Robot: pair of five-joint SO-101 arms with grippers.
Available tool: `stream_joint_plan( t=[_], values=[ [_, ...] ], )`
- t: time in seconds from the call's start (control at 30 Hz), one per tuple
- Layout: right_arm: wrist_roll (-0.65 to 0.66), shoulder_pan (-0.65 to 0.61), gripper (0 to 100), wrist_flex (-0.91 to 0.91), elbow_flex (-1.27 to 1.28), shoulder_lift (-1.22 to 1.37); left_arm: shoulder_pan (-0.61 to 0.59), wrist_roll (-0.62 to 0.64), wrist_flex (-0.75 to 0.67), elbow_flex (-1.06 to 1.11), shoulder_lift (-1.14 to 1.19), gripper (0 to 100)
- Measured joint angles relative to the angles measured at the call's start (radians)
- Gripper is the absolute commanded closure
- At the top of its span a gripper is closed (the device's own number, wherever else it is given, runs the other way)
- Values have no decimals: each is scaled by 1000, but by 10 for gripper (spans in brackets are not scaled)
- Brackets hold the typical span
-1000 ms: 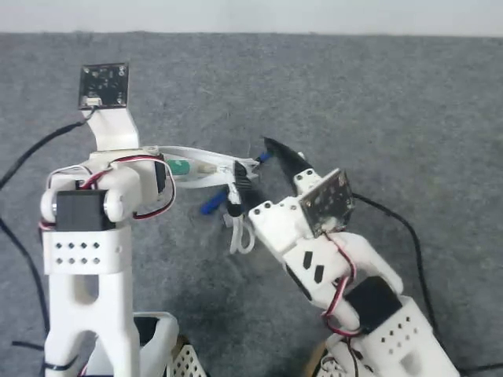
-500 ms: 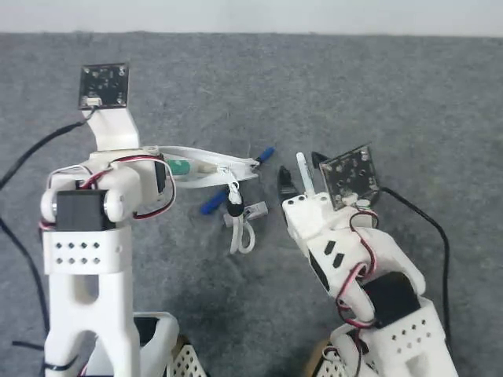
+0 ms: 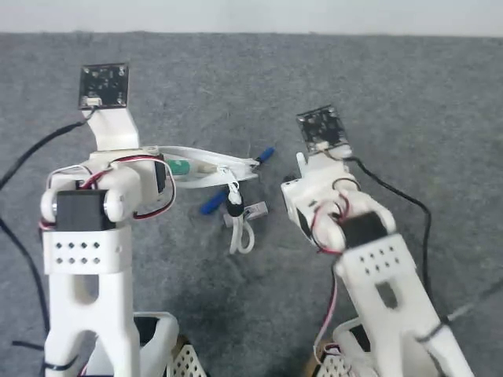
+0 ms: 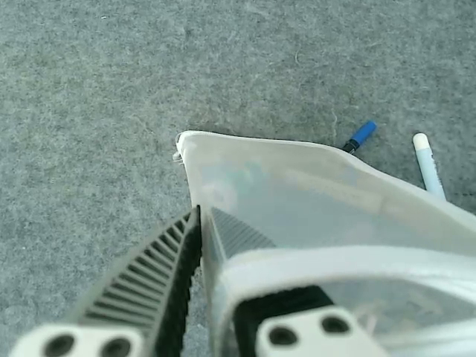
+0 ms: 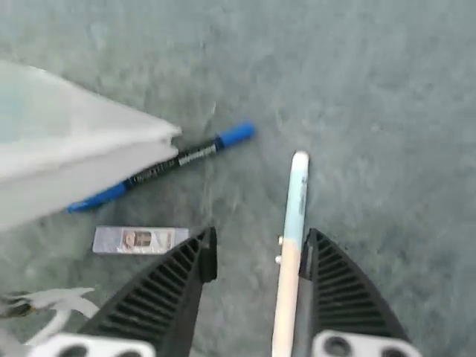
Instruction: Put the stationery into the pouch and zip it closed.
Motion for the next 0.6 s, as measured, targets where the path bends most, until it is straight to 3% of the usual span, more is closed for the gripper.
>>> stream_joint_plan(
  t=[0.6],
  values=[
    [0,40,826,0,-331,655,0,0,0,0,0,988]
  ],
)
